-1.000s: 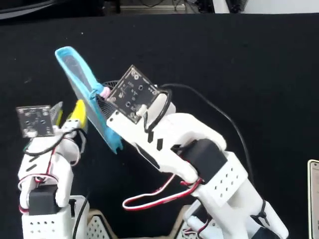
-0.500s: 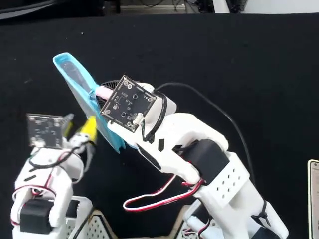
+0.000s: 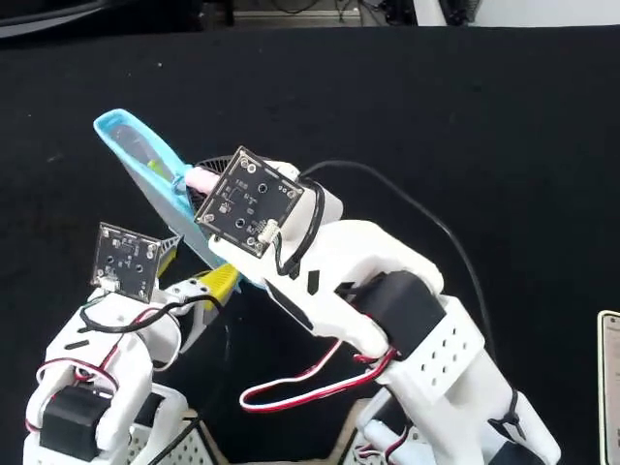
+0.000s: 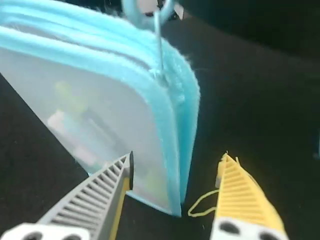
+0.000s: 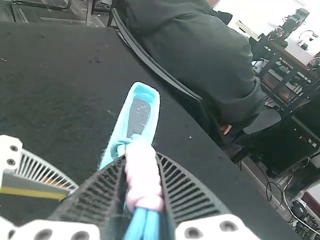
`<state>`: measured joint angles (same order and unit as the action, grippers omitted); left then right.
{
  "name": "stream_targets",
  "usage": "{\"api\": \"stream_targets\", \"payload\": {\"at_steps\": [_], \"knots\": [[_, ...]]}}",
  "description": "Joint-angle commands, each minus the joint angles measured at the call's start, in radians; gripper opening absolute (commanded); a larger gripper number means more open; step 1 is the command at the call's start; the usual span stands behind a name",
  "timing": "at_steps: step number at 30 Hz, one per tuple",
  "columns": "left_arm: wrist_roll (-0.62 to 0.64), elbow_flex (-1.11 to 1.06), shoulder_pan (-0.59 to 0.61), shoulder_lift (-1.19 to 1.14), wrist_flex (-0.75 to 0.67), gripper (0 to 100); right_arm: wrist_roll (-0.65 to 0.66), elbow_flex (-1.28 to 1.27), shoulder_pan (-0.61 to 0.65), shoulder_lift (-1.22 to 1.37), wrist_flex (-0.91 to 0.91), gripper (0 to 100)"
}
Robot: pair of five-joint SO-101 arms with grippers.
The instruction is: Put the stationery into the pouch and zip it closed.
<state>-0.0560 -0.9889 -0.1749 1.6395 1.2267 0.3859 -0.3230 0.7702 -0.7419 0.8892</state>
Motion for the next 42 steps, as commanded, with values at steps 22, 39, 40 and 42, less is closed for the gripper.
{"api": "stream_targets", "payload": {"at_steps": [22,39,40,42], "knots": [[-0.12,0.065,0.211,-0.002,0.028,27,0.009,0.07,-0.064,0.002,-0.017,1.1],[0.064,-0.056,0.073,-0.002,-0.161,28,0.009,0.07,-0.066,0.004,-0.017,1.1],[0.063,-0.079,0.076,-0.002,-0.192,28,0.009,0.07,-0.066,0.004,-0.017,1.1],[0.063,-0.114,0.076,-0.002,-0.238,27,0.009,0.07,-0.066,0.004,-0.017,1.1]]}}
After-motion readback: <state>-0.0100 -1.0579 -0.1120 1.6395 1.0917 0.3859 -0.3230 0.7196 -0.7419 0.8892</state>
